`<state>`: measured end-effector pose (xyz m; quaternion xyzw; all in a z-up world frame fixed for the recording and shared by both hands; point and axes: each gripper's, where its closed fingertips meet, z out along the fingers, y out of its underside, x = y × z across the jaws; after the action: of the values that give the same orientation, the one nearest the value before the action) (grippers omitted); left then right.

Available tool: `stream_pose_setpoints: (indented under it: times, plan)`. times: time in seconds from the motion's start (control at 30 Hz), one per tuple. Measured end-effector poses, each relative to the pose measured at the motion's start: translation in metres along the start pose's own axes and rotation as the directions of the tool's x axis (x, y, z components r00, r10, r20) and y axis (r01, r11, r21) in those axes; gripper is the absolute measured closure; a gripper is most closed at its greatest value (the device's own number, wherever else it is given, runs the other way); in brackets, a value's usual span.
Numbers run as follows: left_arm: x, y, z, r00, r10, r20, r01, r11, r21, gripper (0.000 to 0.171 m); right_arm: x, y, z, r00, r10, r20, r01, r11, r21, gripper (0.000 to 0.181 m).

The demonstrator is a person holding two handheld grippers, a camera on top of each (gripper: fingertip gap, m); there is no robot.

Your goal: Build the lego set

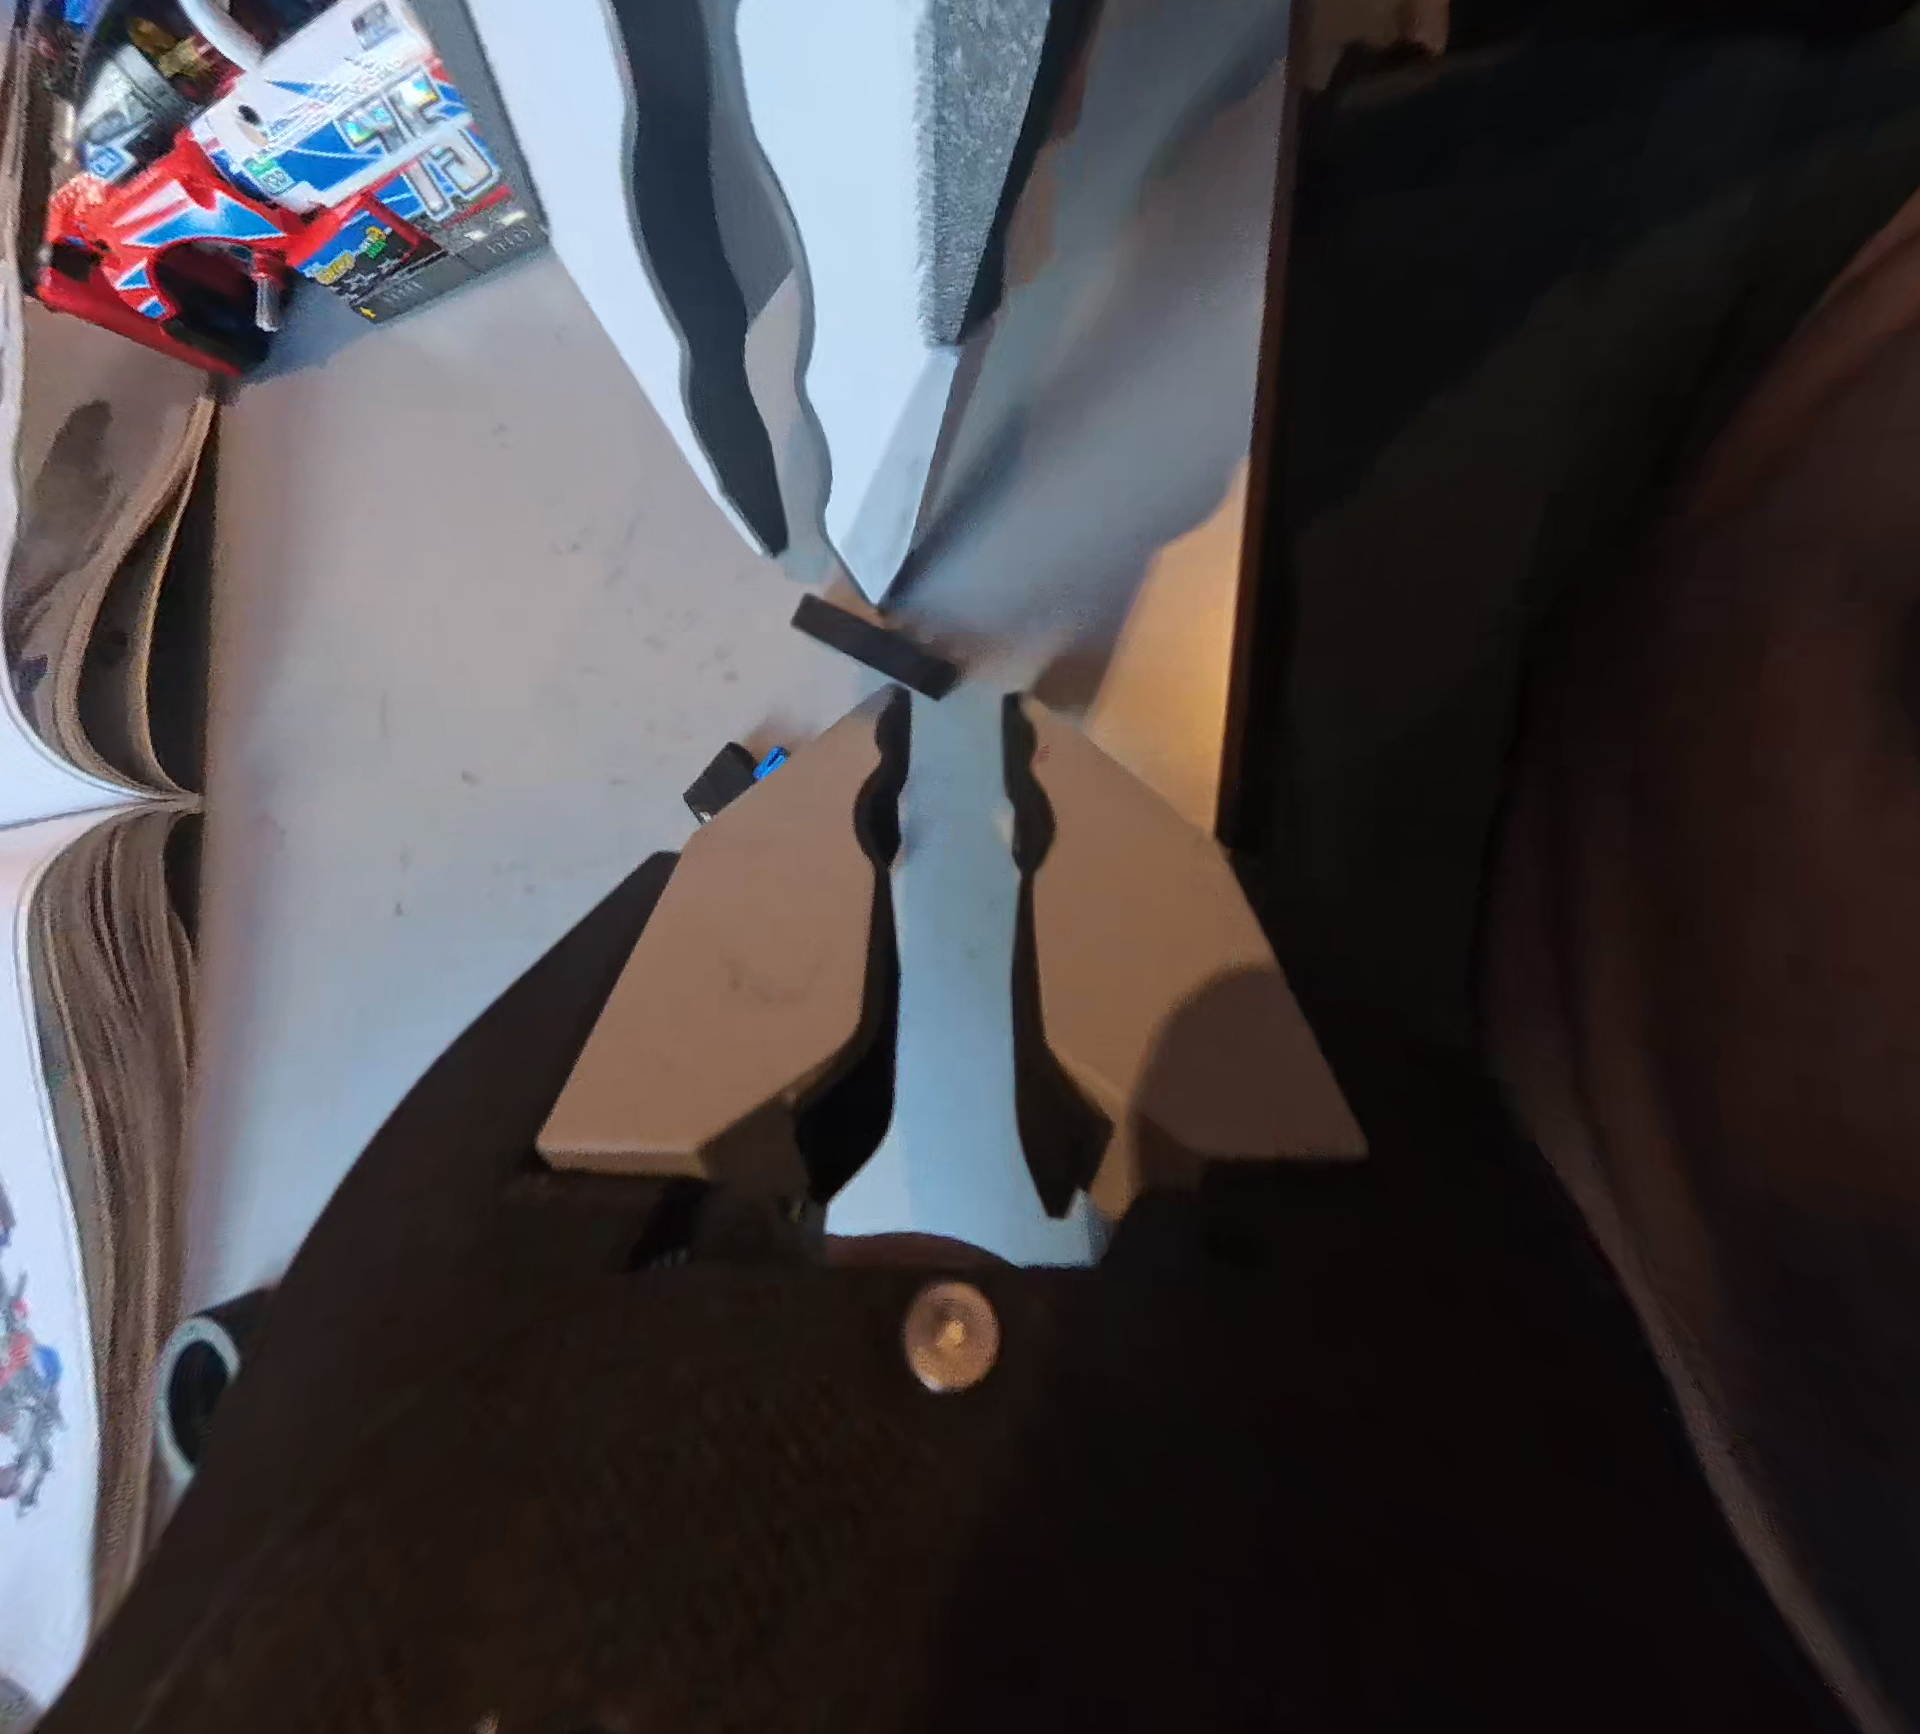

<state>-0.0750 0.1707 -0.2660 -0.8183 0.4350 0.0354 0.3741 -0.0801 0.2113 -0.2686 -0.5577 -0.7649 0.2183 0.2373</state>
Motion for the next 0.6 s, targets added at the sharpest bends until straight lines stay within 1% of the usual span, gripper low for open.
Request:
stream_pose_setpoints:
  times: [0.1,0.2,0.27,0.3,0.33,0.37,0.47,0.53,0.6]
  plan:
    - [-0.007,-0.007,-0.015,0.998,-0.066,-0.023,0.067,0.997,0.039,0.136,-0.001,0.004,-0.007,1.000,0.021,-0.006,-0.021,1.000,-0.002,0.153]
    - [-0.025,-0.008,-0.035,0.998,-0.039,-0.056,0.044,0.995,0.093,0.123,-0.016,0.000,-0.015,0.997,0.055,0.057,-0.059,0.996,0.062,0.141]
    - [-0.033,0.004,-0.040,0.990,0.023,-0.141,-0.011,0.996,0.088,0.107,-0.021,-0.001,-0.016,0.993,0.078,0.089,-0.086,0.992,0.097,0.133]
    - [-0.040,0.011,-0.038,0.984,0.044,-0.170,-0.029,0.996,0.089,0.104,-0.020,-0.001,-0.014,0.990,0.102,0.099,-0.112,0.988,0.103,0.129]
    - [-0.043,0.016,-0.035,0.973,0.065,-0.222,-0.045,0.995,0.094,0.101,-0.021,-0.002,-0.011,0.986,0.123,0.113,-0.135,0.985,0.108,0.124]
    - [-0.042,0.020,-0.032,0.954,0.090,-0.285,-0.061,0.992,0.110,0.095,-0.022,-0.003,-0.009,0.983,0.131,0.127,-0.146,0.982,0.116,0.123]
    - [-0.047,0.022,-0.025,0.899,0.137,-0.417,-0.073,0.984,0.164,0.099,-0.019,-0.003,0.000,0.988,0.114,0.104,-0.124,0.987,0.105,0.124]
    - [-0.054,0.024,-0.018,0.872,0.149,-0.467,-0.079,0.983,0.165,0.102,-0.020,-0.004,0.003,0.992,0.087,0.095,-0.096,0.991,0.098,0.128]
    - [-0.053,0.026,-0.014,0.830,0.159,-0.535,-0.086,0.983,0.159,0.104,-0.020,-0.006,0.006,0.991,0.083,0.101,-0.093,0.990,0.105,0.129]
